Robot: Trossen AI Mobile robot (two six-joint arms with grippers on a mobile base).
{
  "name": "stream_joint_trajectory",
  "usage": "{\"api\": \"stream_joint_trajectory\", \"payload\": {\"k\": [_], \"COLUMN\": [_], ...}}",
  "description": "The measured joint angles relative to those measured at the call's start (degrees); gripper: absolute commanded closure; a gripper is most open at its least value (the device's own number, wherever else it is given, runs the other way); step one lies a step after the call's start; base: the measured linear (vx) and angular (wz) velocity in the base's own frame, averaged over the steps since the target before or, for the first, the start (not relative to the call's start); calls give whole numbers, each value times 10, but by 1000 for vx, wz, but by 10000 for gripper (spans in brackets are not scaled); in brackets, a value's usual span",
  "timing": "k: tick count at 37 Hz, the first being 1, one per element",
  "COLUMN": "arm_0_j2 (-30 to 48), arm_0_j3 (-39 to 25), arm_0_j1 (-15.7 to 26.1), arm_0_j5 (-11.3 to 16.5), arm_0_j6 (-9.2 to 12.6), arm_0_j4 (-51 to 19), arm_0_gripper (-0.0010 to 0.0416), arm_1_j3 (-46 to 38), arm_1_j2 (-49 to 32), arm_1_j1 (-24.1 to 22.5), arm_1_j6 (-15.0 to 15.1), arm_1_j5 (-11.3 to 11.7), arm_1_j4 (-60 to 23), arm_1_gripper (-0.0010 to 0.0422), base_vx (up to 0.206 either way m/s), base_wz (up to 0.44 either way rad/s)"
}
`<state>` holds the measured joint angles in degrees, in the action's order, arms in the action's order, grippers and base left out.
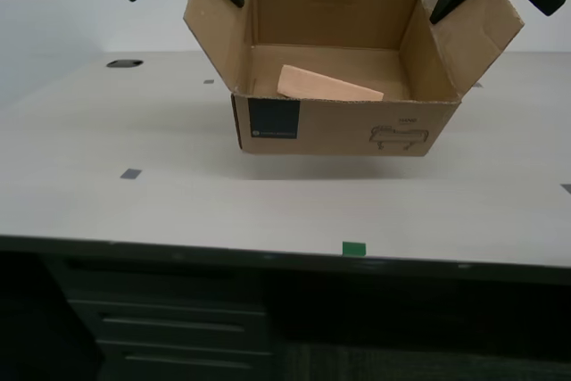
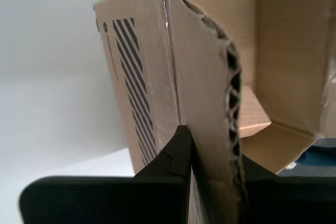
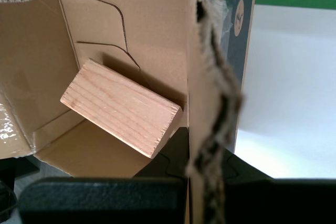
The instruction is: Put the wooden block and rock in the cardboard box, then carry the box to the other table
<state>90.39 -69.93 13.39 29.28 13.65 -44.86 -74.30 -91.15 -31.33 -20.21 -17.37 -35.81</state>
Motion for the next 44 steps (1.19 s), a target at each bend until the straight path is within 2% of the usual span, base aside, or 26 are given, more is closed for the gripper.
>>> {"api": "stream_joint_trajectory", "payload": {"k": [3,7,10,14,26,35,44], "arm_0_j2": [0,0,-2,-11,-16,-17,-17], "arm_0_j3": [0,-5,-5,-4,-4,-4,-4], "arm_0_j1": [0,1,1,1,2,1,1], "arm_0_j5": [-1,-1,-1,-2,-3,-3,-3], "arm_0_j6": [3,12,26,34,35,32,29], "arm_0_j4": [9,12,7,3,-2,-14,-27], "arm_0_gripper": [407,407,407,407,406,406,407], "arm_1_j3": [0,2,4,4,4,4,4], "arm_1_j2": [0,0,0,0,0,0,0], "arm_1_j1": [3,4,4,4,3,3,3], "arm_1_j6": [1,2,2,1,-10,-50,-61], "arm_1_j5": [-8,-7,-8,-23,-32,-28,-28], "arm_1_j4": [10,13,11,7,7,8,6], "arm_1_gripper": [414,414,414,414,414,414,414], "base_vx": [-166,-171,-173,-167,-145,-126,-122], "base_wz": [79,65,50,18,-28,-23,62]}}
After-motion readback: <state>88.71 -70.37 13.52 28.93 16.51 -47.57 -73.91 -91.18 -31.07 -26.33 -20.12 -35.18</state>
